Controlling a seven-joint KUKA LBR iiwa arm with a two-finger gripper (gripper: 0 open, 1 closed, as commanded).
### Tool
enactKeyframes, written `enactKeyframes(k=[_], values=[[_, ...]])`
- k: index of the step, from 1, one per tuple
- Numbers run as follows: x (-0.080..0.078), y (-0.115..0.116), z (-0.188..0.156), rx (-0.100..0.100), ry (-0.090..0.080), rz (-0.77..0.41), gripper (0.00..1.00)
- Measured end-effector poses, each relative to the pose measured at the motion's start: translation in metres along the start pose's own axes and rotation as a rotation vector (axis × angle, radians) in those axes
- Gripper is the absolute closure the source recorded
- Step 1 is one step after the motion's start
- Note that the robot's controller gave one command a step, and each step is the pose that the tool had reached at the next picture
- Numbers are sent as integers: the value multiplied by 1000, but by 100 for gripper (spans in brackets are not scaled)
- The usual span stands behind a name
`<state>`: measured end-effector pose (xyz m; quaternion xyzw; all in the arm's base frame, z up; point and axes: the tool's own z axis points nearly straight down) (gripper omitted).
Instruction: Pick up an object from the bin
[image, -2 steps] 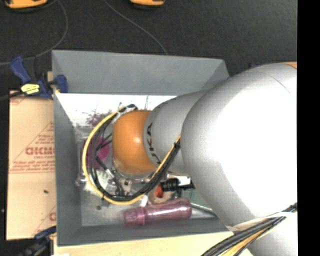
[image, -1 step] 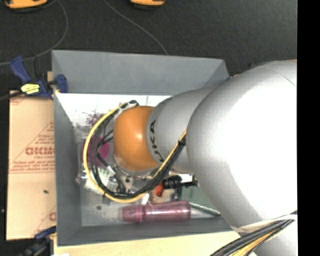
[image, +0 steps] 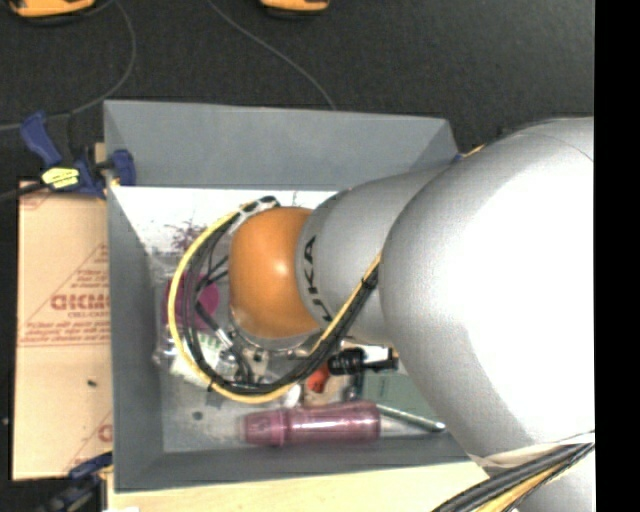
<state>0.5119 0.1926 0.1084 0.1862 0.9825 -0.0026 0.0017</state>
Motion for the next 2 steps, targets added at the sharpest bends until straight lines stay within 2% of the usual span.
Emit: enactKeyframes(k=[1, 2], values=[[1, -1, -21, 4, 4, -2, 100], [0, 0, -38, -1, -1, -3, 100]])
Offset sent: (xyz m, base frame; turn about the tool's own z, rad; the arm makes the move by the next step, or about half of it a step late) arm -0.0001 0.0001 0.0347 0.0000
